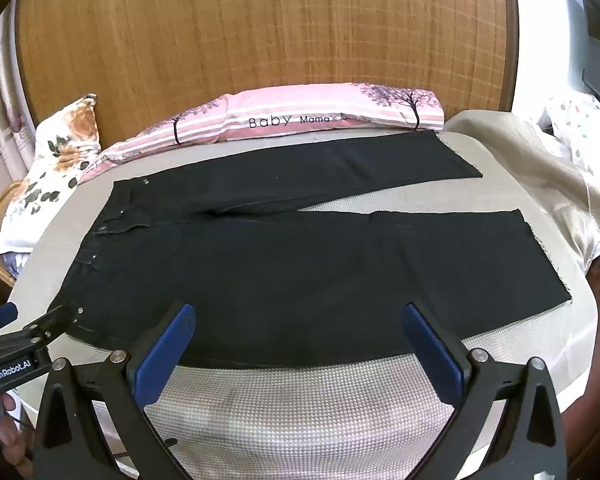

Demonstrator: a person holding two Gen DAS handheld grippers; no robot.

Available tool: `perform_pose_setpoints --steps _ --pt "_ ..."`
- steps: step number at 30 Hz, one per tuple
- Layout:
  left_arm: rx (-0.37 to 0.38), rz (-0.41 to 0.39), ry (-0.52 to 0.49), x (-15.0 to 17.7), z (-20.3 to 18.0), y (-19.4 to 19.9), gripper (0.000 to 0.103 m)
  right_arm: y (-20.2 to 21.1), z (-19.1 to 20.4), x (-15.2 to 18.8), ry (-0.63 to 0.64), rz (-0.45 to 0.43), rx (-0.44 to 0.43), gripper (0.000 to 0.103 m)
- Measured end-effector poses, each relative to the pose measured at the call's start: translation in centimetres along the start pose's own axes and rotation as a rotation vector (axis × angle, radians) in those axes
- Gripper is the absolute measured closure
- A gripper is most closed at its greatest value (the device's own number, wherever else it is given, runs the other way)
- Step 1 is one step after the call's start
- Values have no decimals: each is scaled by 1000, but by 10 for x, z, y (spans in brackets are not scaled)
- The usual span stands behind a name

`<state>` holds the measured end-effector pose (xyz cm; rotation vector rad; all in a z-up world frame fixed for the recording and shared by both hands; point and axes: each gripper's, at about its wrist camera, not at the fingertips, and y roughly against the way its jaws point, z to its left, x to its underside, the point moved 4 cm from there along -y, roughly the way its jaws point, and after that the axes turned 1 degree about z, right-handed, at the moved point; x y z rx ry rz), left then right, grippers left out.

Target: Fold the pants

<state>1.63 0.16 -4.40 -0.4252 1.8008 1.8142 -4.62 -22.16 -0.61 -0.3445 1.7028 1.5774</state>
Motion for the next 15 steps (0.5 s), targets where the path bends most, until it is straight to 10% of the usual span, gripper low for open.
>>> perform_pose_setpoints --steps 15 --pt "-3 14 -8 2 -2 -4 1 -3 0 4 0 13 10 0"
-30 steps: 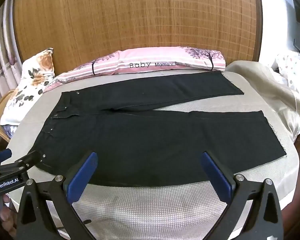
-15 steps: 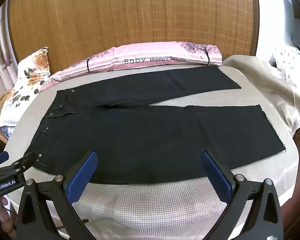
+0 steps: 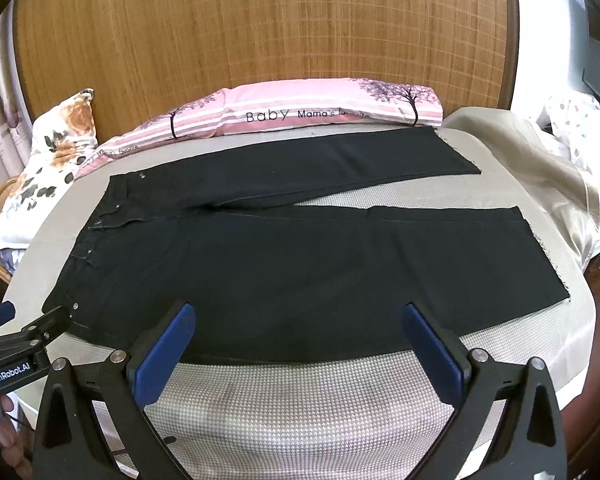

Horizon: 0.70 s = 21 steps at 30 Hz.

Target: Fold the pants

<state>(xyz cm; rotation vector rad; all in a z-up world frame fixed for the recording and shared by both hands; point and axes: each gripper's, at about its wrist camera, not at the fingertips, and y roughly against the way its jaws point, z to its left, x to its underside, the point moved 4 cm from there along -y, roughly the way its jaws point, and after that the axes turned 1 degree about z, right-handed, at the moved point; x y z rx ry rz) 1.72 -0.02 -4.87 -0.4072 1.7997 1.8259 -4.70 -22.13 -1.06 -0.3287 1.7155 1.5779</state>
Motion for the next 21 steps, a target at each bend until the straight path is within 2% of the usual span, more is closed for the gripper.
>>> perform_pose_setpoints --steps 21 --pt "1 36 -19 1 -4 -10 1 -7 0 3 -1 23 6 0"
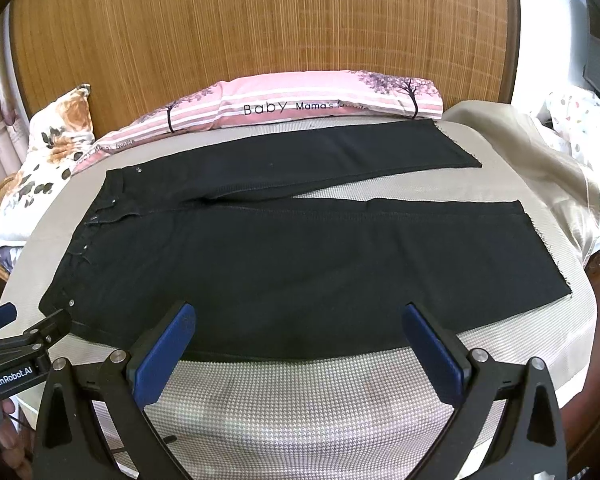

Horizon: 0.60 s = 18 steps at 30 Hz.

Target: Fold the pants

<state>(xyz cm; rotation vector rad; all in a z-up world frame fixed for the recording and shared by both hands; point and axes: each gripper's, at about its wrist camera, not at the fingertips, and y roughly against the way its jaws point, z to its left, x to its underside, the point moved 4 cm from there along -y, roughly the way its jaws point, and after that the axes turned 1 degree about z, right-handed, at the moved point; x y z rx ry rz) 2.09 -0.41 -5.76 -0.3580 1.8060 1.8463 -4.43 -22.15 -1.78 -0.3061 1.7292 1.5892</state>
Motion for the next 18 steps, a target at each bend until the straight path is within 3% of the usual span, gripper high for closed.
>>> perform_pose_setpoints --steps 18 --pt "0 13 1 0 0 -6 2 -6 -3 0 -4 22 -1 0"
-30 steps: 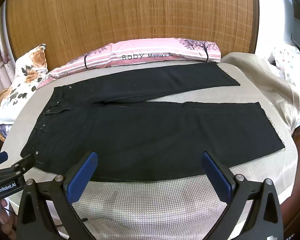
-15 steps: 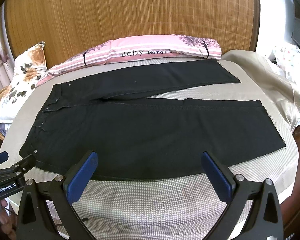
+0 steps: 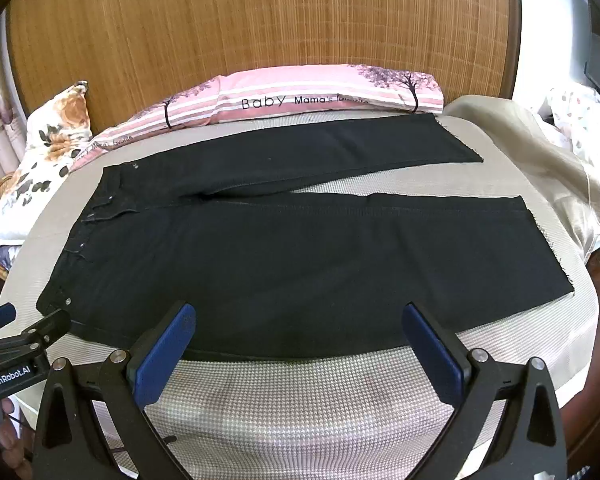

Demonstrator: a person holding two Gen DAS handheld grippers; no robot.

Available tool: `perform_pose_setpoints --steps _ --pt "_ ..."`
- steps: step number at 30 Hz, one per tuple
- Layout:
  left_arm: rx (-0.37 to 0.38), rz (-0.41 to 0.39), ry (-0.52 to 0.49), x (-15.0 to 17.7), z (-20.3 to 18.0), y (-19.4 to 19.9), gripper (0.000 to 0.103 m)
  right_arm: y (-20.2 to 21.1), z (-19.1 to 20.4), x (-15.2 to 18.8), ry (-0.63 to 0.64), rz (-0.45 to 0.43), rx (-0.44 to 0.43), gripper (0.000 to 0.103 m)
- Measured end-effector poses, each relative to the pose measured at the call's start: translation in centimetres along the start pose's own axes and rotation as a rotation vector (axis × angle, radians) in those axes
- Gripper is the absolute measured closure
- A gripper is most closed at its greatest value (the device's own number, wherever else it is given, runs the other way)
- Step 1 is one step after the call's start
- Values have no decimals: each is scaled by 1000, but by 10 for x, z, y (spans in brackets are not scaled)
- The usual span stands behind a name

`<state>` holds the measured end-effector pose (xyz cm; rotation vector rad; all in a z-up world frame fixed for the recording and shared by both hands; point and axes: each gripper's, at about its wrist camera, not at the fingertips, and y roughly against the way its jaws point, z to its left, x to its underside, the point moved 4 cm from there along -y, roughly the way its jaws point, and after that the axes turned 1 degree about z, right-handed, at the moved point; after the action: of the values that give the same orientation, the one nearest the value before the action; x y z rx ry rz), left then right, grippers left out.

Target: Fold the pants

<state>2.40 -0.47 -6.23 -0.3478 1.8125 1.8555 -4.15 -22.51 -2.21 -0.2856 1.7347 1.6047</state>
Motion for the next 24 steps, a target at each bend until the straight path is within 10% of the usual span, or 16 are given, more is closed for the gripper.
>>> perform_pose_setpoints --steps 24 --pt "73 -1 118 -42 45 -22 2 -12 9 -39 38 -37 -148 0"
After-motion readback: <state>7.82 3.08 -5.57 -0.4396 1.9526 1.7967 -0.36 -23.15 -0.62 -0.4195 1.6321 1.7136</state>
